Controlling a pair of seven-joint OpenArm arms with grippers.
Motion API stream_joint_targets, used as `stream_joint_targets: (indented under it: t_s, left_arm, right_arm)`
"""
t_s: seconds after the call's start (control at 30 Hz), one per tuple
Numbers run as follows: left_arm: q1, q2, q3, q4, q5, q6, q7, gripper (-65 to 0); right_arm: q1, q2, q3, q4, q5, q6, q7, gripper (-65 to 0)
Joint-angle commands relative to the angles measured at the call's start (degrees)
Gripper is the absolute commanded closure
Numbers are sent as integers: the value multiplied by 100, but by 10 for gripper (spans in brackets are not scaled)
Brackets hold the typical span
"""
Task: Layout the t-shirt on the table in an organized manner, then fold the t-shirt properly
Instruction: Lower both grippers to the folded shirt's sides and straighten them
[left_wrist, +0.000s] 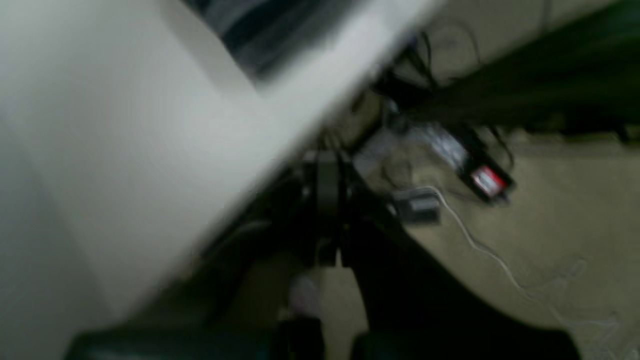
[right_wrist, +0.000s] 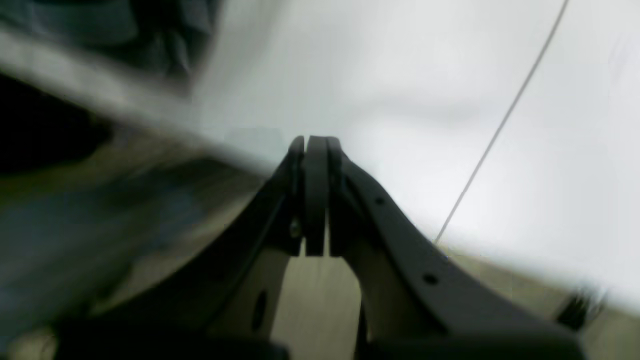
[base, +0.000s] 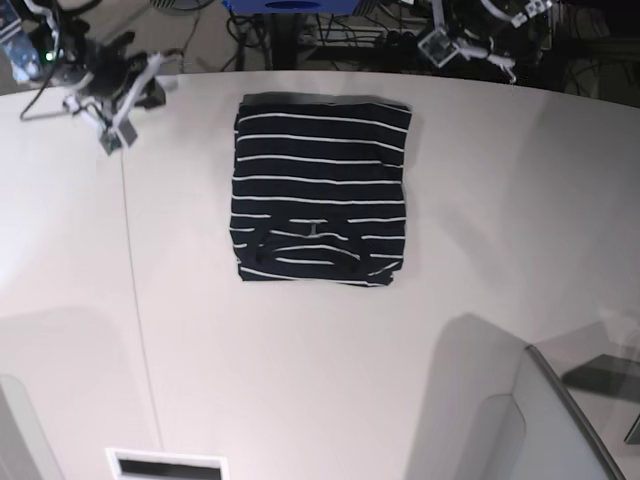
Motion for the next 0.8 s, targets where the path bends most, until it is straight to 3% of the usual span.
stream_joint_targets:
  t_s: [0.0,0.1,0.2,0.27,0.37,0.43,0.57,0.67,0.77]
  left_arm:
    - [222,-24,-14,91,-26,36,-92,0]
    - [539,-6,-22,91,-35,36,-110,0]
    - [547,90,-14,91,-158,45,-119,0]
    - [213,187,13,108,-492,45,-119,0]
    - [-455,328,48,100,-756,45,-92,0]
    - [-982,521,48,100,-774,45,-66,0]
    - [-1958,838,83,-76,-774,45,-57,0]
    - [-2556,864,382,-437,-765,45,-57,0]
    - [-2925,864,567,-832,-765,45,-57,0]
  right_arm:
    - [-152,61,22,62,30,-33,41,0]
    - [-627,43,22,106,30,-42,85,0]
    - [-820,70,13,308,13,-15,595,0]
    - [-627,78,4,457,13,-7,762,0]
    - [-135,70,-31,879,48,11,525,0]
    - [243,-18,-31,1125,57,319,217,0]
    - [1008,-678,13,941,66,1356,-258,0]
    - [1448,-1152,13,510,66,1954,-399,0]
    - [1852,-1513,13,-167,66,2314,-390,0]
